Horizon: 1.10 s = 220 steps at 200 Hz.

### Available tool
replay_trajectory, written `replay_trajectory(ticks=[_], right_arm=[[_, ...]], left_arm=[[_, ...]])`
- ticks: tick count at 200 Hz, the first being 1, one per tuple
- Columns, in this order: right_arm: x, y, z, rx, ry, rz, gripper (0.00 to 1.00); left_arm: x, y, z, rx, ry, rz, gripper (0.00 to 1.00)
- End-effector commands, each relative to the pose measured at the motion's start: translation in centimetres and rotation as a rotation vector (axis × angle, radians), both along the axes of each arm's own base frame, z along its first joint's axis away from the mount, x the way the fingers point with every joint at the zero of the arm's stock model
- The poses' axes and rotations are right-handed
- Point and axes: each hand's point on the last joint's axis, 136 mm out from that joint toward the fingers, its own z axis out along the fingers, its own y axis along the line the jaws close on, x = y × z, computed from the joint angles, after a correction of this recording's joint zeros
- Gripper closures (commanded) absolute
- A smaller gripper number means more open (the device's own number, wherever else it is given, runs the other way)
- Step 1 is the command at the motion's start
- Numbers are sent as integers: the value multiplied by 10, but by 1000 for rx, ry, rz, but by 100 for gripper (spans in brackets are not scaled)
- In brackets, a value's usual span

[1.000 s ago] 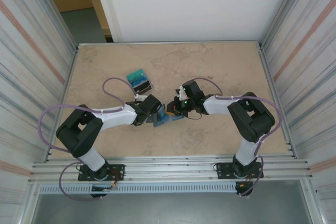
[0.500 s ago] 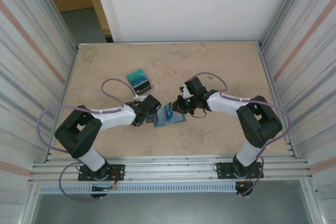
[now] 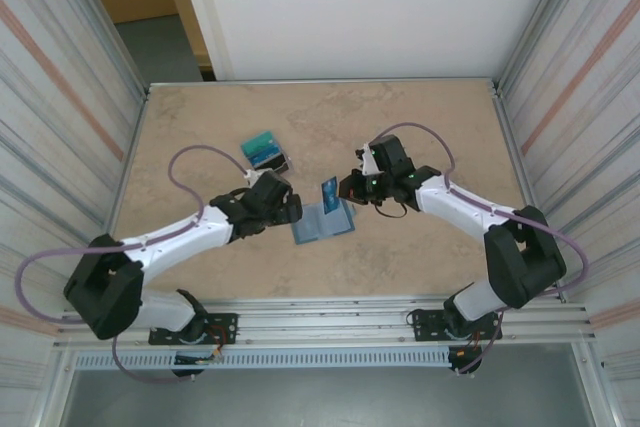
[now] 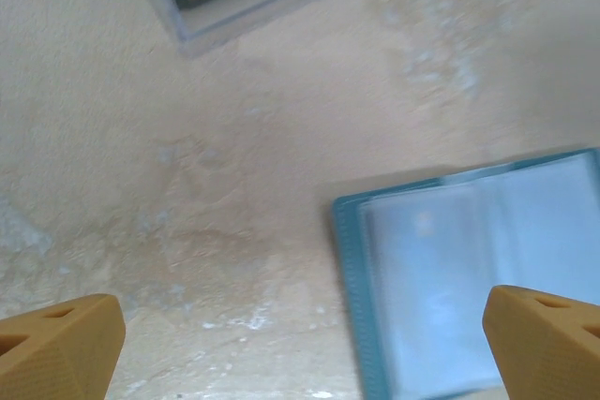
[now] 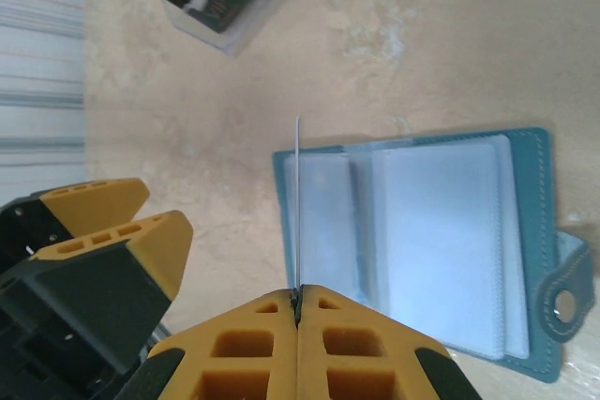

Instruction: Take the credit cards out of the card holder

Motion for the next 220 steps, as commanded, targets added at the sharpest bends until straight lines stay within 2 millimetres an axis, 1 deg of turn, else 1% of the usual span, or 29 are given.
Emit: replay_trajectory(ticks=[1,10,29,48,65,77,104,139,165,181,192,220], right_arm=[[2,9,28,116,-58,30,100],[4,13,36,159,-66,38,100],[8,21,52,271,-64,48,100],[10,31,68,367,-62,68,100],[12,37,83,438,-72,83,100],[13,40,92,476,-78,89,100],[12,44,105,524,-84,103,100],[9,47,107,537,-76,111,100],[9,50,109,557,-76,115,100],[9,52,107,559,-69,117,100],[9,54,104,556,-63,118,100],[8,55,95,544,-44,118,100]], left_arm=[[5,-22,31,-192,-76,-70,1],[6,-29,42,-269,-102,-97,1],[13,-43,72,-443,-176,-156,3],[17,-52,95,-547,-215,-204,6],[22,-56,106,-576,-231,-220,7],[25,-58,111,-597,-240,-226,11],[32,-64,124,-676,-277,-247,24],[33,-73,137,-723,-322,-299,39],[32,-78,140,-743,-322,-325,55],[31,-79,138,-743,-317,-330,66],[30,-78,139,-739,-322,-335,76],[29,-76,143,-683,-341,-360,93]])
